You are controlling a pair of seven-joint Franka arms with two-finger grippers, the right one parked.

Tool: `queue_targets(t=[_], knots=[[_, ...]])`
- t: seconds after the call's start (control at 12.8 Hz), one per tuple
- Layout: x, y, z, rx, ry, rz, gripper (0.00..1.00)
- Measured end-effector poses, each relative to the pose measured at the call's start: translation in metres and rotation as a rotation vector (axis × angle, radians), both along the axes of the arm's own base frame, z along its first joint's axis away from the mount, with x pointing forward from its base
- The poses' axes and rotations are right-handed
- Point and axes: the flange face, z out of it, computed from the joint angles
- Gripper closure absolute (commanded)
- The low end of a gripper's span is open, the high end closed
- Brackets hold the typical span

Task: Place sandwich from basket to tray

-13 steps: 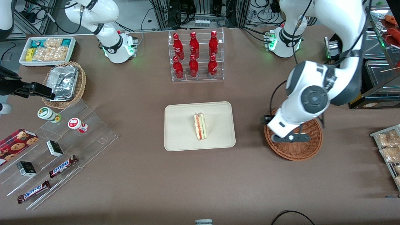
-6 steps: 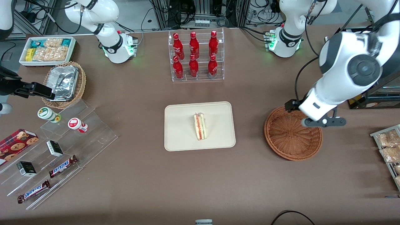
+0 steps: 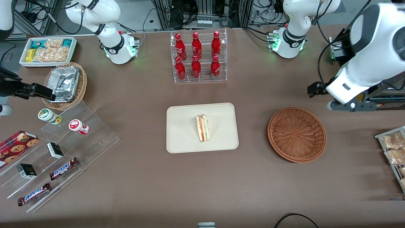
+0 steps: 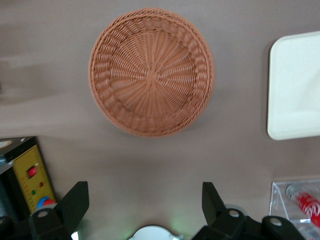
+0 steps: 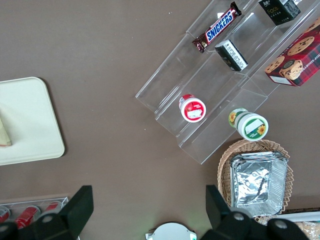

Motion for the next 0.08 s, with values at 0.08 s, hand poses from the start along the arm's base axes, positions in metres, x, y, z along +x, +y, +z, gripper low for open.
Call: queue_targets(t=[0.08], knots=[[-0.0055, 0.0073, 0.0127, 0.001, 0.004, 0.004, 0.00]])
